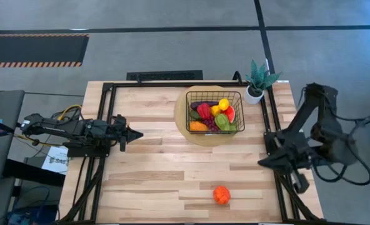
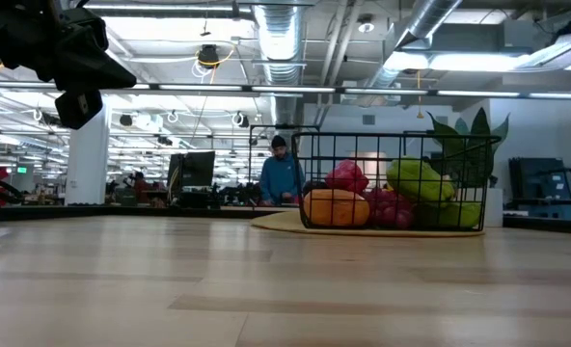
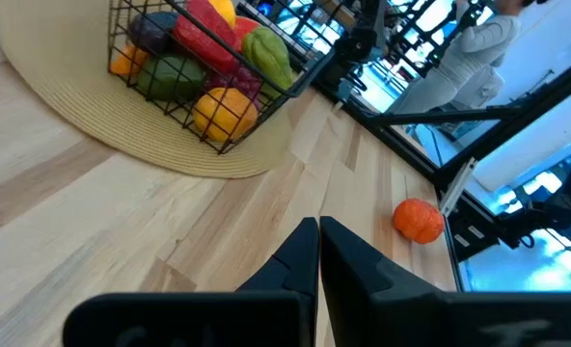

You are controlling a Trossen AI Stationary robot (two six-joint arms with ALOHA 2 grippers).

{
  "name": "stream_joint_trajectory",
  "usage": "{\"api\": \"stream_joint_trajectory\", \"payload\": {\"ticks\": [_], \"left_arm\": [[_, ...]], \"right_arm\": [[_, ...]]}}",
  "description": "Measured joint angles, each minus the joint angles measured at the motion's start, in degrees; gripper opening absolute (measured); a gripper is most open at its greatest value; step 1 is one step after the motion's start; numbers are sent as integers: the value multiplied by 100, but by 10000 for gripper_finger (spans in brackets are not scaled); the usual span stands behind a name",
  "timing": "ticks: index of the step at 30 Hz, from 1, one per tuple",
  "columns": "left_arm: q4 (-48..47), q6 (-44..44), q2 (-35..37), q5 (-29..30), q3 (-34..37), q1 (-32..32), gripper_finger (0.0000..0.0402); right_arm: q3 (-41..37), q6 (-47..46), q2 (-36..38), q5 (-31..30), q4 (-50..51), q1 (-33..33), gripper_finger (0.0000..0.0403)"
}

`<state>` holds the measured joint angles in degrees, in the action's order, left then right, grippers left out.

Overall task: Build produce basket
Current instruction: Put the orange pumpkin into the wire basket

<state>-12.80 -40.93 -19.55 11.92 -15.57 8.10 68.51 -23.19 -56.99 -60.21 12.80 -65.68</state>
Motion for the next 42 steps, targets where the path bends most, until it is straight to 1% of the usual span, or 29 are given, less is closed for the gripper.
{"api": "stream_joint_trajectory", "payload": {"ticks": [1, 3, 5, 7, 10, 12, 15, 17, 19, 24, 28, 31, 33, 37, 42], "left_arm": [[0, 17, 0, -40, 0, 0, 0], [-8, 27, 0, -128, 0, 0, 0], [-44, 38, -1, -228, 0, 0, 0], [-59, 83, -2, -321, 0, 0, 0], [-129, 86, -2, -414, -2, 1, 0], [-181, 87, 0, -417, -2, 2, 0], [-191, 149, 0, -415, -2, 2, 0], [-192, 169, 0, -415, -2, 2, 0], [-192, 172, 0, -414, -2, 2, 0], [-192, 173, 0, -412, -2, 2, 0], [-192, 173, 0, -410, -2, 2, 0], [-195, 173, 0, -403, -2, 2, 0], [-193, 173, 0, -371, -2, 2, 0], [-210, 173, 0, -298, -2, 2, 0], [-267, 171, 0, -205, -2, 1, 0]], "right_arm": [[0, 246, -75, 225, -253, 149, 0], [0, 304, -188, 339, -372, 386, 0], [-2, -117, -249, 352, -203, 575, 0], [-1, -752, -313, 354, 74, 760, 3], [-3, -1676, -441, 388, 346, 1039, 22], [-7, -1993, -520, 454, 358, 1221, 38], [-7, -2214, -623, 760, 307, 1514, 62], [-7, -2359, -701, 1068, 294, 1746, 76], [-7, -2590, -735, 1517, 327, 1984, 91], [-2, -3098, -804, 3026, 330, 2723, 126], [5, -3136, -844, 3571, 295, 3161, 141], [5, -3120, -967, 3987, 450, 3419, 140], [89, -3281, -1071, 4295, 645, 3580, 135], [670, -3675, -1434, 4814, 1615, 3728, 119], [1863, -3869, -2176, 5523, 2831, 3810, 109]]}}
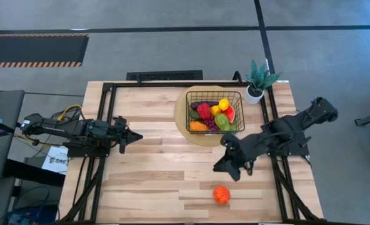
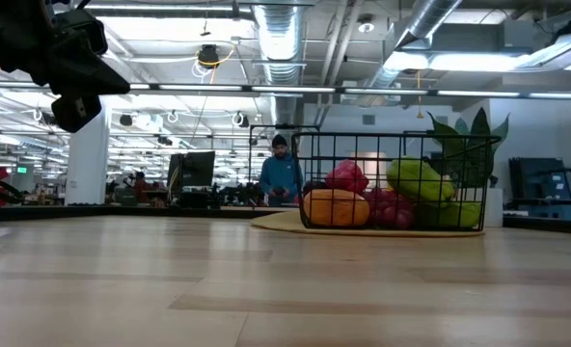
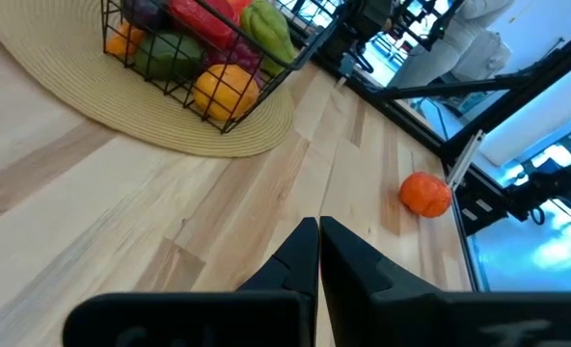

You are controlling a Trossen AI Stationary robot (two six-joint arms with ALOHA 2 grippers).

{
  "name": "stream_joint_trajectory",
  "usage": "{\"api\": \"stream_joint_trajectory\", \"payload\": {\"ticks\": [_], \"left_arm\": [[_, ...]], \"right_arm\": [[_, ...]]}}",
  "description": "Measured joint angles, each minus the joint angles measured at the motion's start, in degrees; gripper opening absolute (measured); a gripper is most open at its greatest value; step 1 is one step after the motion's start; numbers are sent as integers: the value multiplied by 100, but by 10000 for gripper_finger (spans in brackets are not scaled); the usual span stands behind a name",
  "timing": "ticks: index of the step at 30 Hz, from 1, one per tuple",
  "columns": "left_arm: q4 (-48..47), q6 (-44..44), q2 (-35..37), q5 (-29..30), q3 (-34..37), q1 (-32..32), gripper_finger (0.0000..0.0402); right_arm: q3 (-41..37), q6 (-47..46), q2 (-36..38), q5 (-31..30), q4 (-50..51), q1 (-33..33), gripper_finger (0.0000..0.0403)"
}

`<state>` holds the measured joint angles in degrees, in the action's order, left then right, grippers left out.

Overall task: Build produce basket
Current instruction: Put the orange pumpkin into the wire basket

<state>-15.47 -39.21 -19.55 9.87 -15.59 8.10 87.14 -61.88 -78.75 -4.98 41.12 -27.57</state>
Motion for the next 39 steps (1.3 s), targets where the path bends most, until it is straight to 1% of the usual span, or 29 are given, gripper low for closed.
{"api": "stream_joint_trajectory", "payload": {"ticks": [3, 6, 8, 10, 12, 15, 19, 24, 32, 39], "left_arm": [[-69, -25, 0, 2, 0, 0, 0], [-71, -23, 0, 39, -2, 1, 0], [-75, -14, 0, 80, -2, 0, 0], [-76, 52, 0, 101, -2, 0, 0], [-78, 133, 0, 103, -2, 0, 0], [-140, 195, 0, 115, -2, 0, 0], [-390, 183, 2, 297, -2, 0, 0], [-730, 165, 0, 345, -2, 0, 0], [-832, 165, 0, 345, -2, 0, 0], [-819, 171, 7, 249, -2, 0, 0]], "right_arm": [[833, -162, -539, 337, 1097, 43, 109], [1546, -398, -1092, 523, 2625, 61, 109], [1856, -434, -1451, 712, 3308, 68, 109], [1980, -410, -1767, 955, 3714, 68, 109], [1988, -219, -2034, 1215, 3732, 61, 109], [1992, -64, -2435, 1422, 3714, 58, 116], [1992, -56, -2819, 1537, 3637, 97, 136], [1992, -150, -2970, 1540, 3584, 91, 175], [1990, -563, -3065, 1695, 3667, -14, 254], [1982, -540, -3375, 1999, 3907, -144, 288]]}}
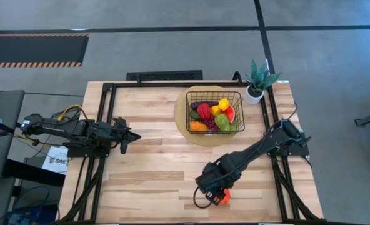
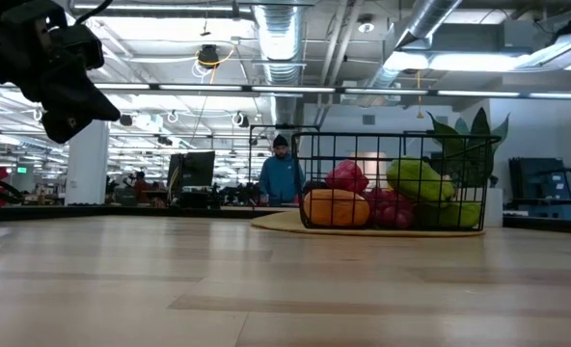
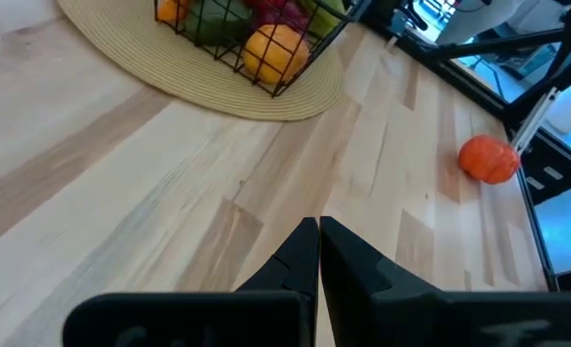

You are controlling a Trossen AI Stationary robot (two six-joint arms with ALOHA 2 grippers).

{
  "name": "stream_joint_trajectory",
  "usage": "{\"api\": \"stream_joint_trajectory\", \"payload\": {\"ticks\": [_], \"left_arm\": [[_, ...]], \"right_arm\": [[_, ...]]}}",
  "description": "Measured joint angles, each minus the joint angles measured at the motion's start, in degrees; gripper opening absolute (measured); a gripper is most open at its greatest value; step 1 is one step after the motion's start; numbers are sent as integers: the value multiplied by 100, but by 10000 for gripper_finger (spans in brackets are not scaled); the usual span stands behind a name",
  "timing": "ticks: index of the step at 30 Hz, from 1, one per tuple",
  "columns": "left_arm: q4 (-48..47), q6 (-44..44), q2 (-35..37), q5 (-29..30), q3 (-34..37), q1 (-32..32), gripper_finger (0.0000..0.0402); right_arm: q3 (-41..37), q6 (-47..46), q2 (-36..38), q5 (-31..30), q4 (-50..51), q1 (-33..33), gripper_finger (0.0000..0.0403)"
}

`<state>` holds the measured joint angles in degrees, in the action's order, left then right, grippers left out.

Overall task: Build produce basket
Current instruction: Put the orange pumpkin into the wire basket

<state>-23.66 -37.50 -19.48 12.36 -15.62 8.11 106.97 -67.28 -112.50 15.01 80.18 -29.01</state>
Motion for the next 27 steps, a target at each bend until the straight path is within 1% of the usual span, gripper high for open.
{"api": "stream_joint_trajectory", "payload": {"ticks": [6, 10, 13, 17, 24, 27], "left_arm": [[-33, 20, 0, 3, 0, 1, 0], [-148, 16, -1, 2, 0, 1, 0], [-152, 14, -1, 2, 0, 1, 0], [-186, -5, -1, 2, 0, 1, 0], [-293, -4, -1, 2, 0, 1, 0], [-297, -4, -3, 2, 0, 0, 0]], "right_arm": [[3, -38, -210, 288, 48, -63, 297], [1, -20, -221, 268, -48, -62, 297], [1, -9, -221, 117, -135, -62, 297], [1, 178, -221, 125, -227, -62, 297], [1, 151, -221, 131, -759, -62, 297], [1, 355, -221, 131, -902, -62, 297]]}}
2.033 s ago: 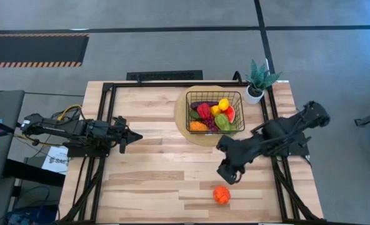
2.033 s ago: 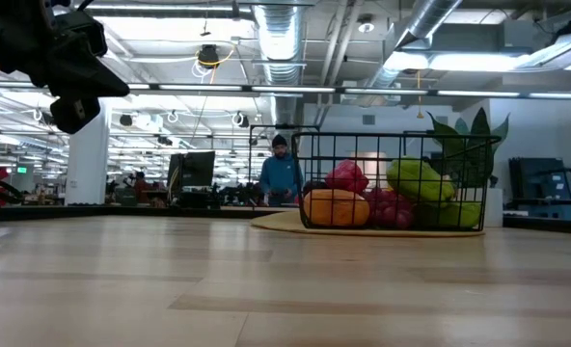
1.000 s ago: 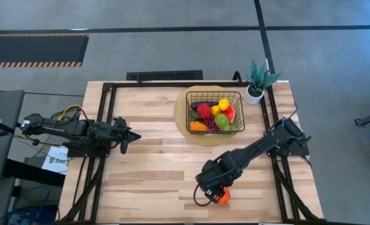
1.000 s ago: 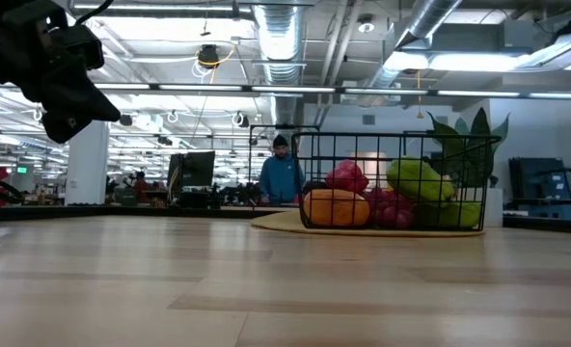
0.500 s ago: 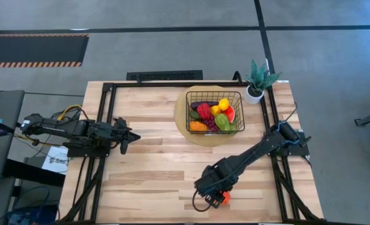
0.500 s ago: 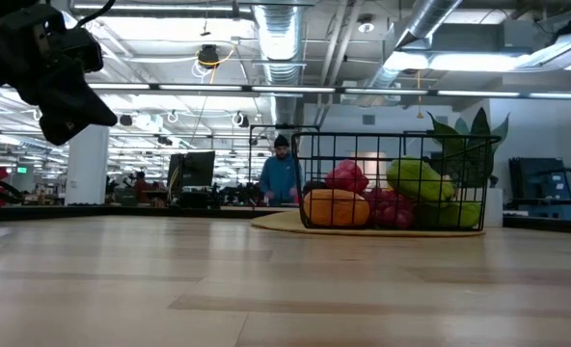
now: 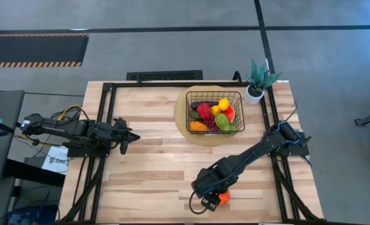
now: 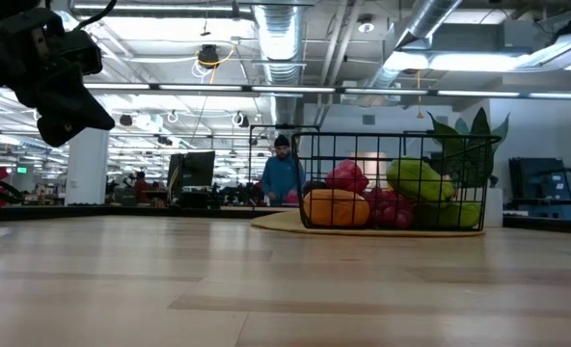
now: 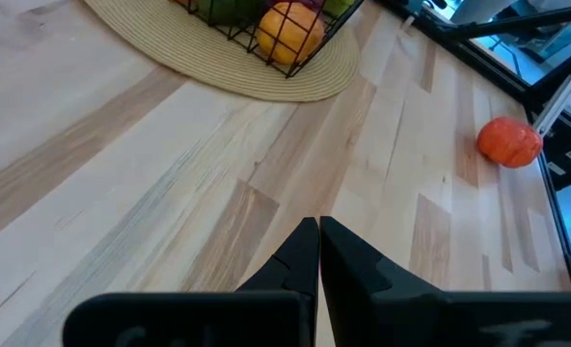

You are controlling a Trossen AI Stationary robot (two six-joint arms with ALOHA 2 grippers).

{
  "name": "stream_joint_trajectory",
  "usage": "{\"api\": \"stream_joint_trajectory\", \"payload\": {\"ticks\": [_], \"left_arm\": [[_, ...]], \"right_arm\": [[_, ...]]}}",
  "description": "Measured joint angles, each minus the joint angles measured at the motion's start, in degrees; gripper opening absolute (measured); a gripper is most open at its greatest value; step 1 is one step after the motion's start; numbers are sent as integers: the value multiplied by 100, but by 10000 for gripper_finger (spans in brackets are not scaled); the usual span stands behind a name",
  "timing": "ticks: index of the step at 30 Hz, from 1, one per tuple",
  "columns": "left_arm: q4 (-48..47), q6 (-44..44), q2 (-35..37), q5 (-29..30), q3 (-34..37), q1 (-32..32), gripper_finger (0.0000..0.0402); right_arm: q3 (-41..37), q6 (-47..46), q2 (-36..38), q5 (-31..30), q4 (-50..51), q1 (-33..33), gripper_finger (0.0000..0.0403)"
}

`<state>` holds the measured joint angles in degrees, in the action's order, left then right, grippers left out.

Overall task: Build produce basket
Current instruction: Put the orange pumpkin into the wire basket

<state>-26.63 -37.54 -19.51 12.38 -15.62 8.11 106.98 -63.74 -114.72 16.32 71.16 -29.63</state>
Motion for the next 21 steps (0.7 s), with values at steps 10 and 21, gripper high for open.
{"api": "stream_joint_trajectory", "payload": {"ticks": [10, 21], "left_arm": [[-2, 0, 0, 0, 0, 1, 0], [-2, 0, 2, 2, 0, 1, 0]], "right_arm": [[0, 381, 0, -177, 8, 50, 297], [0, 383, 35, -932, -347, -5, 297]]}}
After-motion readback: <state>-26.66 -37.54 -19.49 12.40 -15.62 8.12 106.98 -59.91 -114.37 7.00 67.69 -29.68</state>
